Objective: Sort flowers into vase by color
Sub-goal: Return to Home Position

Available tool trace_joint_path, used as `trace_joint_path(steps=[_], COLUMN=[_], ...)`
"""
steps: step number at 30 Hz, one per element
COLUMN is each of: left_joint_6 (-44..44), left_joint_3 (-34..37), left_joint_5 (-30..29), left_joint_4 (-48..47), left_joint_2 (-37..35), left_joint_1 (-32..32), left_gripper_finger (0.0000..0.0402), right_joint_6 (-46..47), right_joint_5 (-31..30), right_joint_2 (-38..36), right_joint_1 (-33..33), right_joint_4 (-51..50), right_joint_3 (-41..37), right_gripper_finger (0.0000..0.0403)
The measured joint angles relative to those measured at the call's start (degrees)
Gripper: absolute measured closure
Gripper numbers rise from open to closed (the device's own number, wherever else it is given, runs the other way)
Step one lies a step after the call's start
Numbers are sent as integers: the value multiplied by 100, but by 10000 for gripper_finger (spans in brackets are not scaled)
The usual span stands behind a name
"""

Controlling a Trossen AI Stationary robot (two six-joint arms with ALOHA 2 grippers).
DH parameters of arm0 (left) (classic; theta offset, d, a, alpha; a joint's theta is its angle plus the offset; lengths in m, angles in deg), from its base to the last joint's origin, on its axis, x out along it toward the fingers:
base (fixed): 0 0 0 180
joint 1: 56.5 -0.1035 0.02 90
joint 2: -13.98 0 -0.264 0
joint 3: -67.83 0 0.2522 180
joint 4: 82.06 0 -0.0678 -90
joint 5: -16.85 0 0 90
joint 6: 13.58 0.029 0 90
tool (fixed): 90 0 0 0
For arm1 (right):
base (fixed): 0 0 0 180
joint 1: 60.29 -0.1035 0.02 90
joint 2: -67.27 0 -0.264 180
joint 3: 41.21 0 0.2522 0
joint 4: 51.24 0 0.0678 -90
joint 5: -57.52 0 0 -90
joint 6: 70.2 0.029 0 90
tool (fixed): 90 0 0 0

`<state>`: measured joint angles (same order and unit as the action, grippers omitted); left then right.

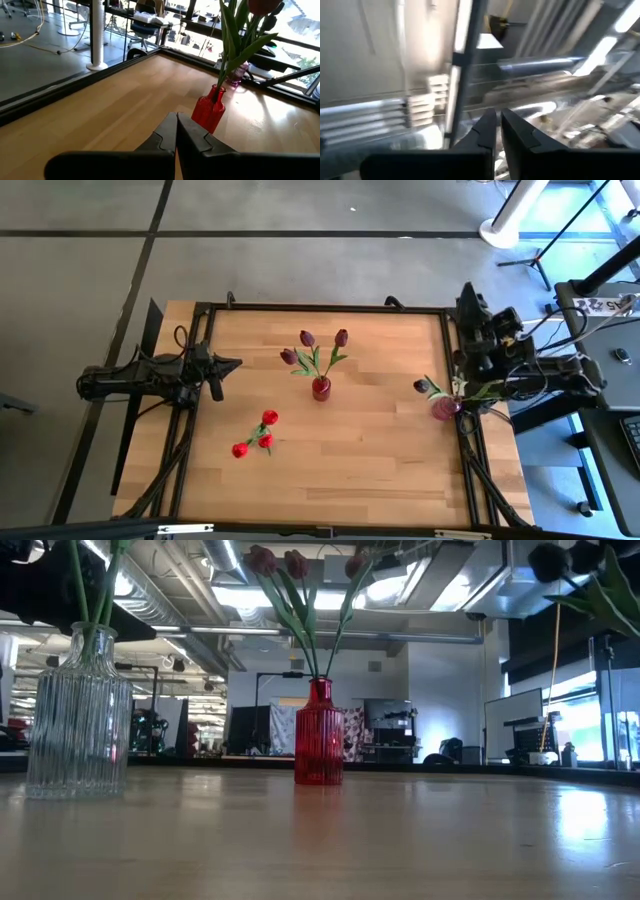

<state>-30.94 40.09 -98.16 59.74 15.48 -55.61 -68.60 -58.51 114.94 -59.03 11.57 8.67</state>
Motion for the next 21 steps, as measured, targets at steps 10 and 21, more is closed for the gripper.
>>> trace_joint_path(steps=[10, 21], left_joint_6=[-117, -11], left_joint_3=[0, 0], left_joint_5=[3, 2], left_joint_4=[0, 4], left_joint_2=[0, 0], left_joint_1=[1, 2], left_gripper_finger=[401, 401], right_joint_6=[1114, 576], right_joint_5=[470, -1277], right_joint_2=[-281, -1634], right_joint_1=[2278, 3573], right_joint_4=[-501, -3459], right_joint_3=[-8, -463], right_gripper_finger=[375, 375])
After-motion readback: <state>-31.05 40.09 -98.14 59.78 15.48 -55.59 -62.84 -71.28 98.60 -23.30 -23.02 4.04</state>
